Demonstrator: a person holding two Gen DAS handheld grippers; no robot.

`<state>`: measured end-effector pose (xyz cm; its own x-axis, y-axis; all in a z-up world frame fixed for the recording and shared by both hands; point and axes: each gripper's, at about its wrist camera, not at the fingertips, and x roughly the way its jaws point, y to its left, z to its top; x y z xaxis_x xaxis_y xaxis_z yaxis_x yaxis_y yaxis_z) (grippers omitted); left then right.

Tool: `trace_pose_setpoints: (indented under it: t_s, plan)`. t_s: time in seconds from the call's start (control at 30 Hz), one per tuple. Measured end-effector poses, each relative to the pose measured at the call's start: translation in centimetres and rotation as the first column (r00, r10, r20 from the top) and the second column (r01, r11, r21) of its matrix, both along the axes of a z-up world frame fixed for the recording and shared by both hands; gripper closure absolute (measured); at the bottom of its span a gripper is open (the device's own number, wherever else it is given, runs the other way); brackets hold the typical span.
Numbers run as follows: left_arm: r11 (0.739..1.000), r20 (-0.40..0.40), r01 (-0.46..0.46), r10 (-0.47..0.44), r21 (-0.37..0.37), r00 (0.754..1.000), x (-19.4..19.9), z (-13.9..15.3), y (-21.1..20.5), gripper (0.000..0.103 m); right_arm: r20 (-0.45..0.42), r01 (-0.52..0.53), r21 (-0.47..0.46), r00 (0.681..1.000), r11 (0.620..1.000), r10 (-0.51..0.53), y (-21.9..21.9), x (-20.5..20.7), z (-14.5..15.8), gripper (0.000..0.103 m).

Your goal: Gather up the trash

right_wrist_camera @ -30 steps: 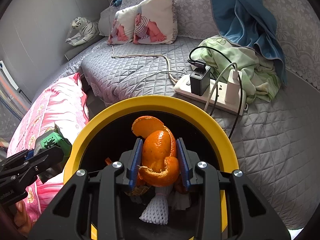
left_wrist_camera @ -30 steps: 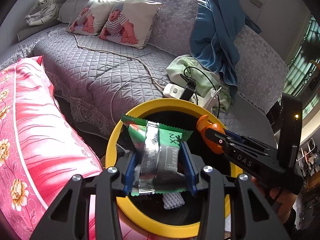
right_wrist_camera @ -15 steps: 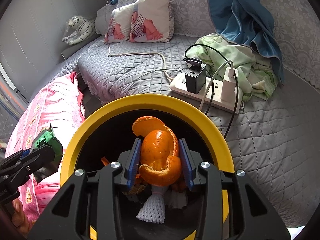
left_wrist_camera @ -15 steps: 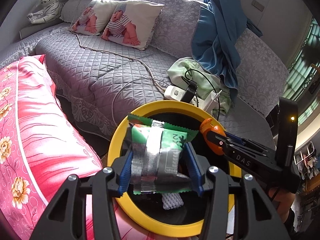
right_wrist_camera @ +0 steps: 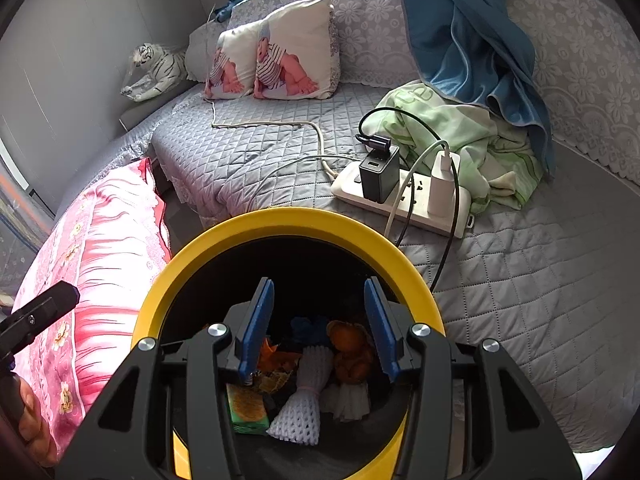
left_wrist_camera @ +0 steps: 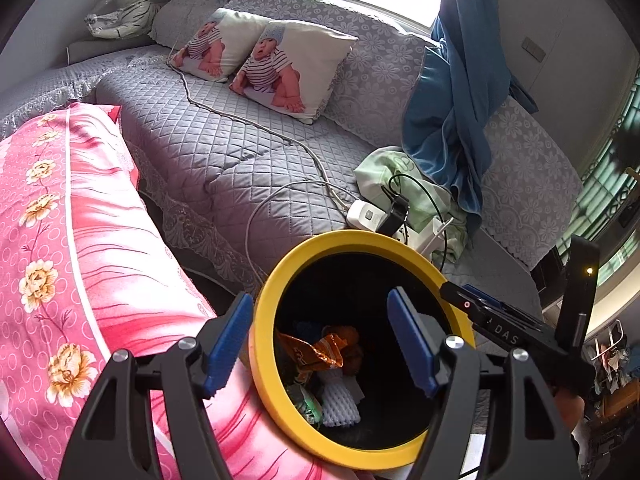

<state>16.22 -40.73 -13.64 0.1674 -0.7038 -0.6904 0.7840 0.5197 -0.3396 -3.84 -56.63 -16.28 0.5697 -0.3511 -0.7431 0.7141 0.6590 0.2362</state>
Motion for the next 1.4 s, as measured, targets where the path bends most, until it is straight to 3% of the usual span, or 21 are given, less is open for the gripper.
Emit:
trace_pose_setpoints:
  t_s: [0.37,0.63,0.77,0.83,1.2,1.4]
  plan:
    - [0.989,0.038,-0.119,0.123,-0.091,0.992,1.6,3.3,7.7,0.037,0.038,-0.084,-0.074,0.996,0.994,0.087,4.0,1.7,4.0,0.058]
    - [0.95,0.124,-0.263,0.285,-0.169,0.951,2.0,6.9,17.4,0.037,0.098,-0.216,-0.135,0.968,0.967,0.23,10.1,4.1,7.6,0.058]
    - [0.916,0.171,-0.348,0.382,-0.202,0.908,1.5,8.3,23.4,0.037,0.127,-0.319,-0.162,0.932,0.934,0.34,14.3,5.7,9.0,0.058]
    - [0.892,0.203,-0.402,0.441,-0.204,0.875,1.1,8.8,26.4,0.037,0.142,-0.373,-0.175,0.906,0.911,0.398,16.5,6.5,9.6,0.058]
    - [0.786,0.291,-0.573,0.619,-0.234,0.73,-2.9,10.5,38.1,0.037,0.193,-0.603,-0.213,0.746,0.769,0.638,28.3,9.6,11.9,0.058]
    - [0.733,0.295,-0.626,0.68,-0.265,0.671,-6.1,10.4,41.6,0.034,0.202,-0.625,-0.271,0.706,0.732,0.678,32.3,8.8,12.5,0.055]
